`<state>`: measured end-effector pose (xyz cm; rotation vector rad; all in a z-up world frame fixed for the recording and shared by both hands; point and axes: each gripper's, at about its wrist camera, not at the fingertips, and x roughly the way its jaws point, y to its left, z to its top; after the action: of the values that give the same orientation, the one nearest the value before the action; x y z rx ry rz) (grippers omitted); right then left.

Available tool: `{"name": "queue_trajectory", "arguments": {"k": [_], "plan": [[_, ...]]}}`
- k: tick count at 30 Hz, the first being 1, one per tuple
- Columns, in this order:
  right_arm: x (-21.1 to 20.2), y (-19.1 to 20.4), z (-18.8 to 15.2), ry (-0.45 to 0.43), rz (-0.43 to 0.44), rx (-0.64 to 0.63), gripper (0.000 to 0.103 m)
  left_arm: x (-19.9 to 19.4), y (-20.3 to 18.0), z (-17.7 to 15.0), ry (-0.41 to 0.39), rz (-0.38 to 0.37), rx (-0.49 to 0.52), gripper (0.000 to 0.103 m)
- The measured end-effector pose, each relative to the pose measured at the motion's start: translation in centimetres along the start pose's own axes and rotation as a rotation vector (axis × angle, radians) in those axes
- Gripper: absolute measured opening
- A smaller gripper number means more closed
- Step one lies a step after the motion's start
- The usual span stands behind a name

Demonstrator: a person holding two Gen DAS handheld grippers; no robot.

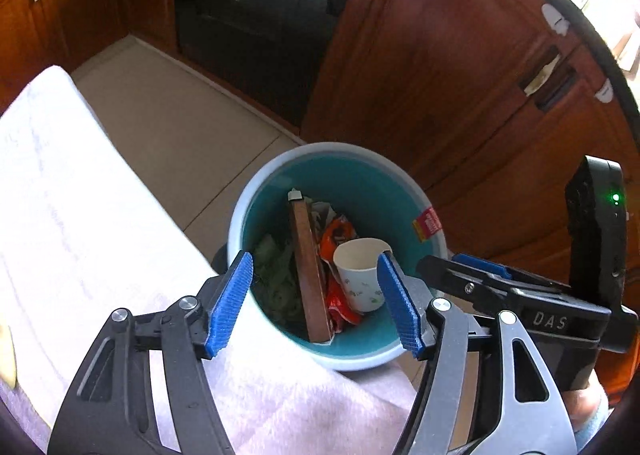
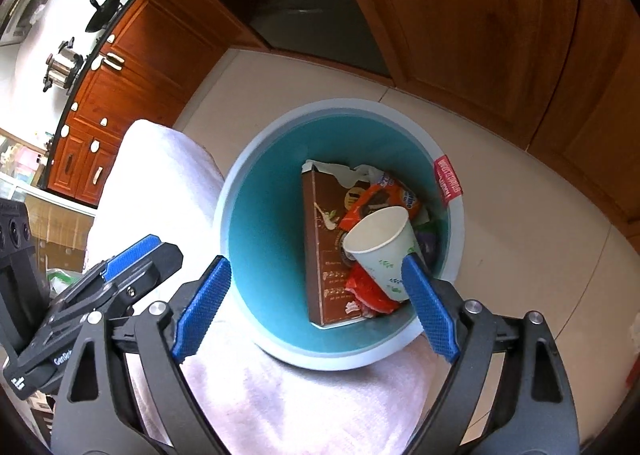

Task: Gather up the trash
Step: 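Swing both tools back toward the paper strip and bottle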

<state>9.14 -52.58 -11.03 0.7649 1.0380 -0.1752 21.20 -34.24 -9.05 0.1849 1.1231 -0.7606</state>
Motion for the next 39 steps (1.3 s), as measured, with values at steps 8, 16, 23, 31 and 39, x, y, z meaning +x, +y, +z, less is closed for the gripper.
{"name": "queue_trajectory", "arguments": {"k": [8, 16, 23, 31, 39], "plan": [[-2.1, 3.1, -1.1, -0.013, 0.014, -0.051, 0.083, -4.4, 0.8, -2.1, -0.044, 0.017, -0.031, 0.067], [-3.8, 9.5, -4.3, -0.006, 0.058, -0.178, 0.087, -11.1, 5.1, -7.6, -0.103, 0.112, -0.103, 0.070], [-3.6, 16.3, -8.0, 0.037, 0.093, -0.301, 0.087, -16.9, 11.1, -14.3, -0.137, 0.221, -0.229, 0.072], [-2.5, 23.6, -12.7, 0.108, 0.117, -0.437, 0.087, -22.7, 16.9, -21.3, -0.154, 0.321, -0.328, 0.074], [-0.4, 29.3, -16.8, 0.181, 0.109, -0.570, 0.087, -28.1, 23.1, -27.8, -0.177, 0.414, -0.433, 0.074]]}}
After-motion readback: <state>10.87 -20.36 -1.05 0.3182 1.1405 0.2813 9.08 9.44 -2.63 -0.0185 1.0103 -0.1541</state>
